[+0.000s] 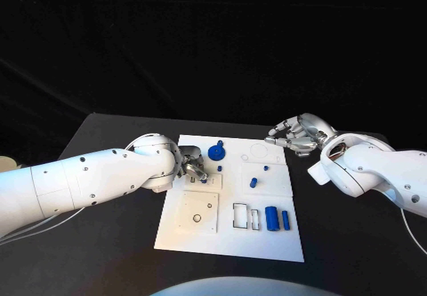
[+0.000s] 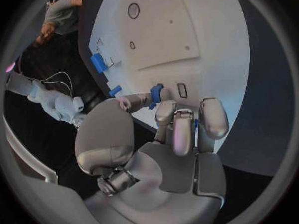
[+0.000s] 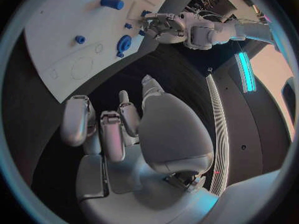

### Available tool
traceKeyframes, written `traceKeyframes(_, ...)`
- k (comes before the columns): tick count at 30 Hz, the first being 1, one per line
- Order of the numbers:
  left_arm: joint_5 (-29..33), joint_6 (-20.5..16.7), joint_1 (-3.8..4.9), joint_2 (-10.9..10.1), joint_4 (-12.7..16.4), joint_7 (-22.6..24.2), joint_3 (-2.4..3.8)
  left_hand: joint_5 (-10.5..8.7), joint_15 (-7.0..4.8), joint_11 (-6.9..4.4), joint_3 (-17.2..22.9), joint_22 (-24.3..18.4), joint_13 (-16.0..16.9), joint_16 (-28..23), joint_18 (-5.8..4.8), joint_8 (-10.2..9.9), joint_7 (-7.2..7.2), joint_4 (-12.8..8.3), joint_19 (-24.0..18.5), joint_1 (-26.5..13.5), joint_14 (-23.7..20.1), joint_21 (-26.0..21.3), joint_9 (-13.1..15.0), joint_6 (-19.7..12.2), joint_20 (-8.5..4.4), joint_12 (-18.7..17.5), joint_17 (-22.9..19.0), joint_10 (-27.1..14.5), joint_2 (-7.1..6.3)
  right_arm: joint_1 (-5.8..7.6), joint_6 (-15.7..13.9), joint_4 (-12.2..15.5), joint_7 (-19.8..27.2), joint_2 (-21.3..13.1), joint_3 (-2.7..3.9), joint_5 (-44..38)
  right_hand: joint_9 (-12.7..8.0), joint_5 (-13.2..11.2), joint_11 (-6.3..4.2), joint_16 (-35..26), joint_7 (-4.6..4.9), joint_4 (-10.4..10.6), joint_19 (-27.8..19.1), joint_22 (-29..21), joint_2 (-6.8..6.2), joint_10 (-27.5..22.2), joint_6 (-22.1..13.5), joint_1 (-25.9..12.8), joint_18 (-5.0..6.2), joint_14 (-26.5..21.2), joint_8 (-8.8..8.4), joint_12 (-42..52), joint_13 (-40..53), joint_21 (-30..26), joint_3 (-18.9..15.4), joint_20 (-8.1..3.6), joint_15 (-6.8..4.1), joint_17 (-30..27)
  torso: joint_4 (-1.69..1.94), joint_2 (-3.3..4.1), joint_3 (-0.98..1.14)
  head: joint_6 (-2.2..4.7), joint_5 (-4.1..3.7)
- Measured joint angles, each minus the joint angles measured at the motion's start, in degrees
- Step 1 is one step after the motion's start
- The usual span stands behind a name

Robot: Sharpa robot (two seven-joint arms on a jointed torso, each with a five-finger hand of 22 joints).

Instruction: Assemble the parts on the task board

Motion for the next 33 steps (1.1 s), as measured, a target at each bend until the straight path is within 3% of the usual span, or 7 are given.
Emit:
traceKeyframes(16,0.42,0.41,-0.09,0.33,-0.32,0.04,-0.06,-0.22,0.00,0.00,-3.61,0.00,0.29,0.00,0.00,-0.38,0.10,1.73,0.20,-0.53,0.00,0.00,-0.23,0.49,-0.20,0.00,0.00,0.00,-0.38,-0.01,-0.01,0.00,0.04,-0.03,0.00,0.00,0.00,0.21,0.00,0.00,0.00,-0.15,0.00,-0.05,-0.01,0.00,0.00,0.01,0.00,0.00,0.00,0.00,-0.05,0.00,-0.15,0.00,0.00,0.00,0.04,-0.01,0.01,-0.20,-0.16)
traceKeyframes(33,0.47,0.94,-0.04,0.26,-0.36,0.14,-0.01,-0.18,-0.20,-0.20,-4.08,0.05,0.32,0.00,0.00,-0.71,0.12,0.58,0.20,1.61,-0.21,0.00,-0.30,0.49,-0.20,0.00,0.00,0.20,0.30,-0.03,-0.01,-0.02,0.06,-0.09,0.00,0.00,0.00,0.21,0.00,0.00,0.00,-0.16,0.00,-0.05,0.37,0.00,0.00,-0.37,0.00,0.00,0.00,0.00,-0.11,0.01,-0.15,0.00,0.00,0.00,0.04,-0.03,0.01,-0.33,-0.19)
